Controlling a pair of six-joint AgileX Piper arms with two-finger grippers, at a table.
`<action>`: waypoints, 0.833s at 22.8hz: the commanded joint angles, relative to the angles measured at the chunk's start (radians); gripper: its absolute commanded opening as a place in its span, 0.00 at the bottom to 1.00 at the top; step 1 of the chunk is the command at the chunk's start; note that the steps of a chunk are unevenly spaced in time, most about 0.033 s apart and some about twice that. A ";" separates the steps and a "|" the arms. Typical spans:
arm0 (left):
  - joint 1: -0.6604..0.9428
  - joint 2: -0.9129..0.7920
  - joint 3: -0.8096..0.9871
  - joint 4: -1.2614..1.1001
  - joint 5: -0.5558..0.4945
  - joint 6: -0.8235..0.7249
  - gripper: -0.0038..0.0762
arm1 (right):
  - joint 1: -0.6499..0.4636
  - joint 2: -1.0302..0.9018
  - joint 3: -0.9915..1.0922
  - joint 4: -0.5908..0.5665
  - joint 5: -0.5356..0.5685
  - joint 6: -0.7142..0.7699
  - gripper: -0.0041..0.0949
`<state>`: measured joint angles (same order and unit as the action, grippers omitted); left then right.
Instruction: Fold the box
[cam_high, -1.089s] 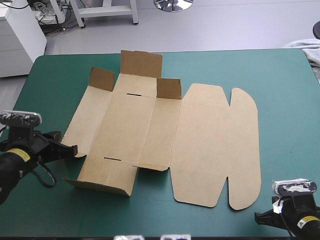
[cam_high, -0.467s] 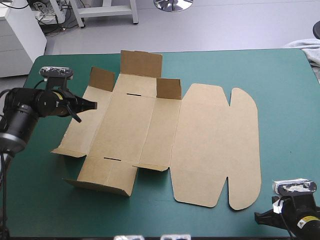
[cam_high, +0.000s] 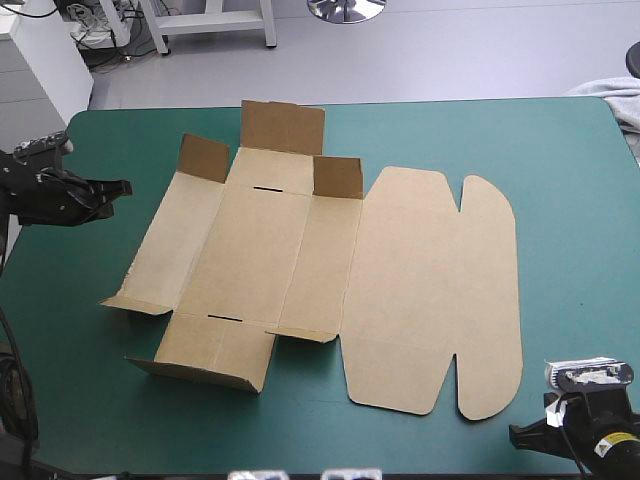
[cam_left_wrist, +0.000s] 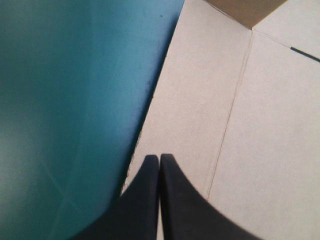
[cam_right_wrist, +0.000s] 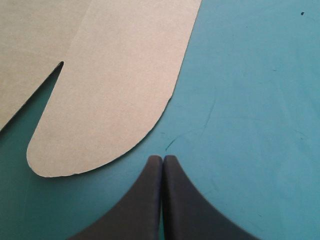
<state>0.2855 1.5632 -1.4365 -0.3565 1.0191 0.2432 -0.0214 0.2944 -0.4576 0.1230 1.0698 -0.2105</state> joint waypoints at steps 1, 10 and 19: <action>0.087 0.003 -0.036 -0.156 0.031 0.096 0.04 | 0.003 0.010 -0.026 0.003 -0.051 -0.003 0.02; 0.205 0.166 -0.036 -0.299 0.269 0.282 0.04 | 0.003 0.010 -0.026 0.001 -0.051 -0.003 0.02; 0.204 0.189 -0.046 -0.329 0.224 0.360 0.49 | 0.003 0.010 -0.026 0.000 -0.051 -0.002 0.02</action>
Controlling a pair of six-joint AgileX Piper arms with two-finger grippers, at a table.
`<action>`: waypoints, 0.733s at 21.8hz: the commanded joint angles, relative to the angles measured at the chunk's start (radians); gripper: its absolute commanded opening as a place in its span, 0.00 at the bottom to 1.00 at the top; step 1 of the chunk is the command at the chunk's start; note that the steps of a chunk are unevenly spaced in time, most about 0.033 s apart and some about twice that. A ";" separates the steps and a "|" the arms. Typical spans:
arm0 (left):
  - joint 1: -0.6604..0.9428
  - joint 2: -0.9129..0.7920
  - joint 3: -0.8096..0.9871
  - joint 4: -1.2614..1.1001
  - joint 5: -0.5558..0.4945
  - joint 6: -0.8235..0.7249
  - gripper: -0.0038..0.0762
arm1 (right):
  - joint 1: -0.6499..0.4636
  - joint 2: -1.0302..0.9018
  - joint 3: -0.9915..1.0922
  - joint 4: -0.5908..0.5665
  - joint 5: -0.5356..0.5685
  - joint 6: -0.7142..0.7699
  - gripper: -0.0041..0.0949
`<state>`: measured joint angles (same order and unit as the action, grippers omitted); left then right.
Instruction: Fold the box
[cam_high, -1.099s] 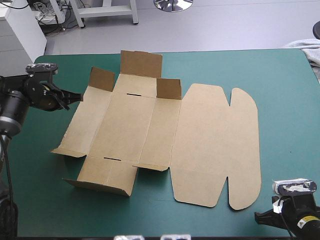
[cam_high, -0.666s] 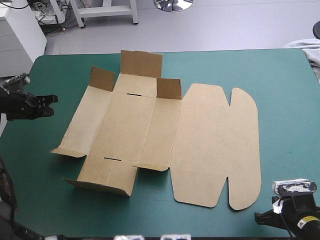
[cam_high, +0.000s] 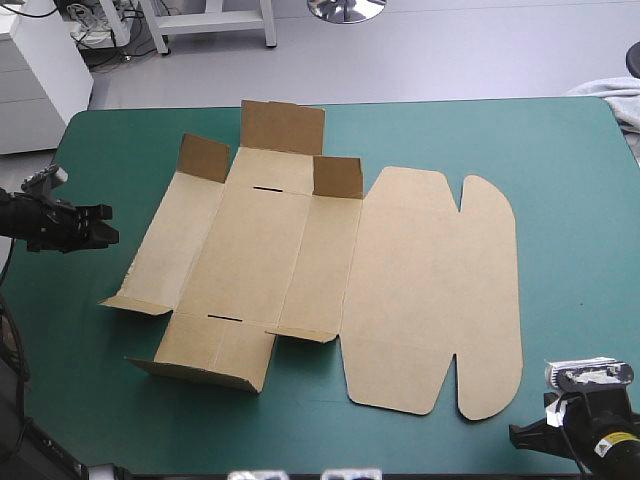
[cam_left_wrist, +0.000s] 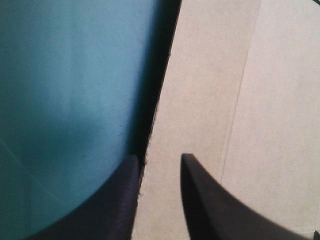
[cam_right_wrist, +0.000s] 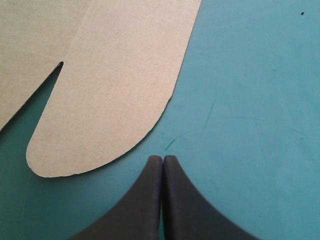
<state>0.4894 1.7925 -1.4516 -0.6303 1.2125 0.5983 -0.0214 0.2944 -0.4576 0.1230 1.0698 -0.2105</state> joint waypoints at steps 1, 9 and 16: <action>0.000 -0.035 -0.031 -0.057 0.030 0.005 0.56 | 0.003 0.010 -0.026 0.000 -0.051 -0.002 0.02; -0.002 0.049 -0.029 -0.076 0.083 0.036 0.59 | 0.003 0.010 -0.026 -0.001 -0.051 -0.002 0.02; -0.035 0.109 -0.027 -0.071 0.083 0.043 0.59 | 0.003 0.010 -0.026 -0.001 -0.051 -0.002 0.02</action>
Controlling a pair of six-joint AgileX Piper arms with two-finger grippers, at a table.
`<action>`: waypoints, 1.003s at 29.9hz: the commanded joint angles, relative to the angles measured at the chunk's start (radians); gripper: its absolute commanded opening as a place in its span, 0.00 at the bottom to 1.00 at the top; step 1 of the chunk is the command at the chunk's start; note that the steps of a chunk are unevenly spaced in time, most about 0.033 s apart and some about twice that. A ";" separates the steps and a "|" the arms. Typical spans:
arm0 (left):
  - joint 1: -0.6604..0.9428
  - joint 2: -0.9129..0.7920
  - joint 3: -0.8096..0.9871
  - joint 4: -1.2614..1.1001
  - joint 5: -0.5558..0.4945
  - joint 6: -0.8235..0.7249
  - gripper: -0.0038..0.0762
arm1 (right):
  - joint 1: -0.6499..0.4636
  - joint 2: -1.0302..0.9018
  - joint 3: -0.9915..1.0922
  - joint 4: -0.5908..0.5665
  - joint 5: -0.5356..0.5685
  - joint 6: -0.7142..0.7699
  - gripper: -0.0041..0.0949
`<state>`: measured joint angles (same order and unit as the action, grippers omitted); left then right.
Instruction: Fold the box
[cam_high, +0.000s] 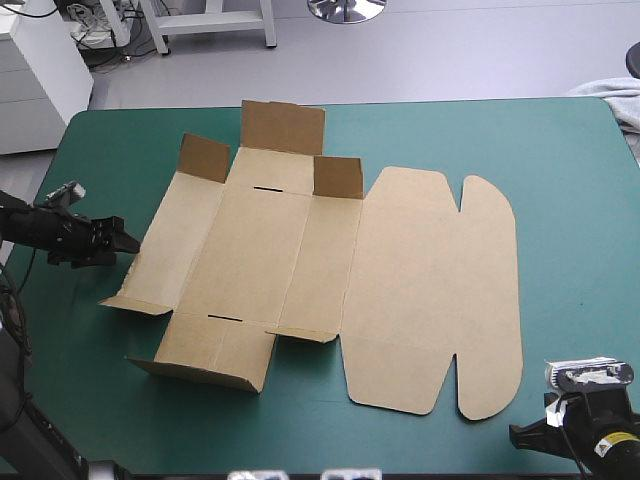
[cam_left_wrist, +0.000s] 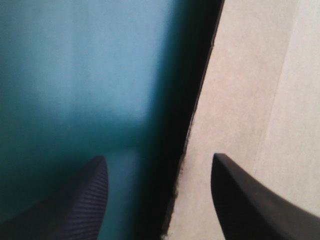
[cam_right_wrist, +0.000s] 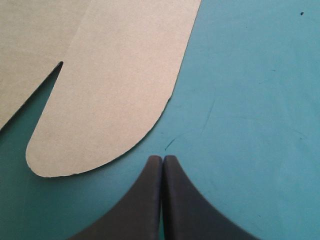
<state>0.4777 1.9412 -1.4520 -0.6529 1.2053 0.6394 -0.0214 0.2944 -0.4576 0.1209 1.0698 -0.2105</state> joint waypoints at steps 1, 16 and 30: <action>-0.033 -0.035 -0.027 -0.048 0.090 0.002 0.59 | 0.003 0.010 -0.026 0.001 -0.051 -0.002 0.02; -0.145 0.000 -0.024 -0.052 0.090 -0.025 0.44 | 0.003 0.010 -0.026 0.001 -0.051 -0.002 0.02; -0.238 0.000 -0.024 -0.048 0.090 -0.033 0.43 | 0.003 0.010 -0.026 0.001 -0.051 -0.002 0.02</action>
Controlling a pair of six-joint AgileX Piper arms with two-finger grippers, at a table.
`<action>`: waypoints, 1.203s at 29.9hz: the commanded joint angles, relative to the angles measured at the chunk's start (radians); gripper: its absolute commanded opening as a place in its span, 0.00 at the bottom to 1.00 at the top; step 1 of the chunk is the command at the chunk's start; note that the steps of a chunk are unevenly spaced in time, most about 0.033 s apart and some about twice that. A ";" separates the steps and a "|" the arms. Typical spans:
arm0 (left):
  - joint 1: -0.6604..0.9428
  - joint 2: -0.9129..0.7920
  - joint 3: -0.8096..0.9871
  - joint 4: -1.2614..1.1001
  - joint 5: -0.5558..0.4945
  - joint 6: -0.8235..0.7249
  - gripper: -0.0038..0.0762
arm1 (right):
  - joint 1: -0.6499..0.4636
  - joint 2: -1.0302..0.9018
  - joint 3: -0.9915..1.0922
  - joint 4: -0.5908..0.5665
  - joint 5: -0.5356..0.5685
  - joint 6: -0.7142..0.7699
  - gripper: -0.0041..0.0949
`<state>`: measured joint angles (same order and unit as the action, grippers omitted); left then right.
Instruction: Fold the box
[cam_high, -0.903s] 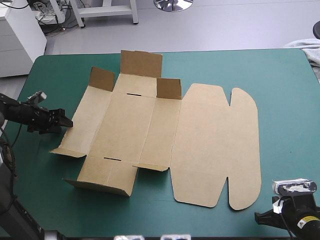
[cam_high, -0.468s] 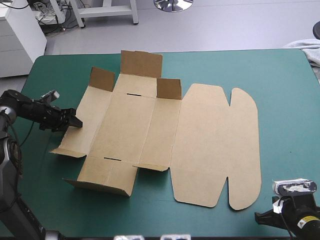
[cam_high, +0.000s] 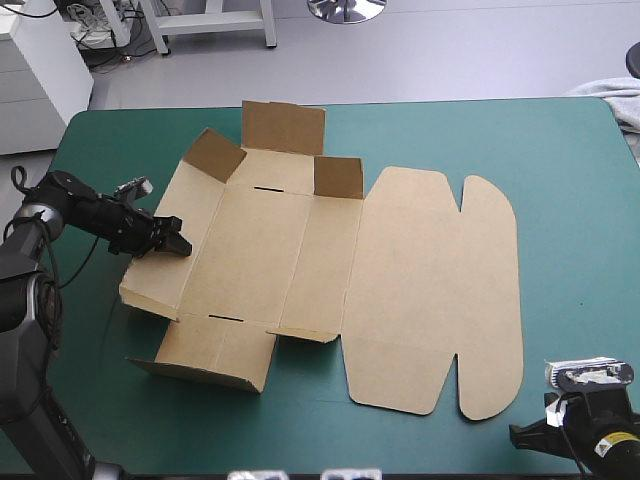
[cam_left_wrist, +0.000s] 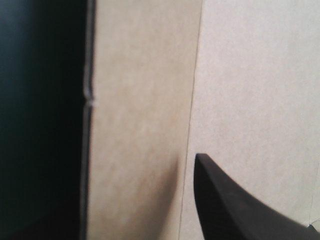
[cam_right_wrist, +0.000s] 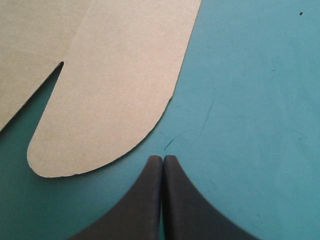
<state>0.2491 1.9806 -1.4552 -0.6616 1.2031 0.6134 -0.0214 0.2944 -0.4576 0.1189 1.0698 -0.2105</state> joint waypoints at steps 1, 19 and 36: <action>-0.010 -0.039 -0.021 -0.040 0.092 -0.007 0.41 | 0.003 0.010 -0.026 0.003 -0.051 -0.002 0.02; -0.022 -0.107 -0.107 0.017 0.092 0.021 0.04 | 0.003 0.010 -0.026 0.003 -0.051 -0.002 0.02; -0.308 -0.229 -0.312 0.468 0.078 0.170 0.04 | 0.003 0.010 -0.026 0.003 -0.051 -0.002 0.02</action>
<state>-0.0021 1.8214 -1.7190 -0.2540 1.2258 0.7240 -0.0214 0.2944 -0.4576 0.1189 1.0698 -0.2105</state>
